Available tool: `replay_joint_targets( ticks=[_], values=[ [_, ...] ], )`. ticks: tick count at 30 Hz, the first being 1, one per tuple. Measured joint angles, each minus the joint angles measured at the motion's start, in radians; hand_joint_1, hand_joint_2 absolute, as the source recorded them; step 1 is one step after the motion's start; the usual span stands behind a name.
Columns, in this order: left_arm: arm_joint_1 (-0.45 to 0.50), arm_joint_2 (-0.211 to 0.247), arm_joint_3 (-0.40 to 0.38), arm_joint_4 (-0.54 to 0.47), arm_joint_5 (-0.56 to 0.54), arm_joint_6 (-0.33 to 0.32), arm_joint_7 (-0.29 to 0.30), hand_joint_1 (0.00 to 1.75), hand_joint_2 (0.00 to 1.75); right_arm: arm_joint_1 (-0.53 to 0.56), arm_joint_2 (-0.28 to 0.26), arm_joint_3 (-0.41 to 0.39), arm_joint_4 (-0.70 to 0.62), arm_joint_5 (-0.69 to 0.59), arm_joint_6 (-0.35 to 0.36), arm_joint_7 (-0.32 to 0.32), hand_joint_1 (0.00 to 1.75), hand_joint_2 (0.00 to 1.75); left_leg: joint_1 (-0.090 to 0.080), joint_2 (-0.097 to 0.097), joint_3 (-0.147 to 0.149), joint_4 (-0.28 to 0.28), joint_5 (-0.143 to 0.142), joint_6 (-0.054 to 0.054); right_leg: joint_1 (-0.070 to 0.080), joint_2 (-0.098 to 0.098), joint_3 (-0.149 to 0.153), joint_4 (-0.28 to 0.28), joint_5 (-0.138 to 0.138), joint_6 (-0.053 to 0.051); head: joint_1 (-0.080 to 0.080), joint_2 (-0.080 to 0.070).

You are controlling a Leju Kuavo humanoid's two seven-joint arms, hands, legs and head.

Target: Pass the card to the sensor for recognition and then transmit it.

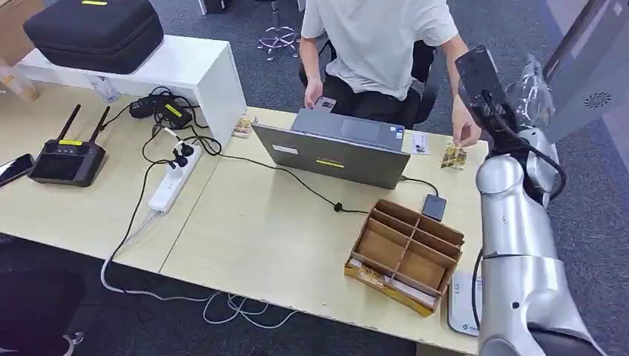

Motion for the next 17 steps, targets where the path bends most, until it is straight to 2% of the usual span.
replay_joint_targets(
  ticks=[4,6,8,9,14,17],
  values=[
    [0.0,0.0,0.002,0.0,-0.002,0.0,0.0,0.0,1.75,0.002,-0.004,-0.021,0.003,-0.019,-0.006,0.0,0.0,0.0,0.0,0.0,0.0,0.0,0.0,0.0,0.0,0.0,-0.001,0.0,0.0,0.0,0.0,0.0],
    [0.0,0.0,0.007,0.0,-0.002,0.001,0.0,0.0,1.75,0.009,-0.016,-0.055,0.004,-0.086,-0.012,-0.012,0.0,0.0,0.0,0.0,0.0,0.0,0.0,0.0,0.0,-0.001,-0.001,-0.001,0.0,0.0,0.0,0.0],
    [0.001,0.0,0.016,0.0,-0.001,0.003,0.0,0.0,1.75,0.024,-0.038,-0.122,0.004,-0.206,-0.013,-0.037,0.0,0.0,0.0,-0.001,0.0,0.001,0.0,0.0,0.0,-0.001,0.0,-0.001,0.0,0.0,0.0,0.0],
    [0.0,0.0,0.019,0.0,0.001,0.007,0.001,0.0,1.75,0.034,-0.05,-0.162,0.004,-0.264,-0.013,-0.052,0.0,1.75,0.0,-0.003,0.0,0.001,0.0,0.0,0.0,-0.003,0.0,-0.001,0.0,0.0,0.0,0.0],
    [0.006,0.004,0.057,0.0,0.025,0.016,0.008,0.0,1.75,0.131,-0.171,-0.473,0.031,-0.657,0.035,-0.173,0.0,1.75,0.0,-0.011,-0.001,0.003,-0.001,0.001,0.0,-0.01,0.005,-0.003,-0.001,0.001,0.0,0.0],
    [0.008,0.008,0.076,0.0,0.026,0.015,0.008,0.0,1.75,0.22,-0.238,-0.643,0.076,-0.787,0.066,-0.227,0.0,1.75,0.0,-0.012,-0.001,0.004,-0.003,0.004,0.0,-0.011,0.005,-0.004,-0.001,0.002,0.0,0.0]
  ],
)
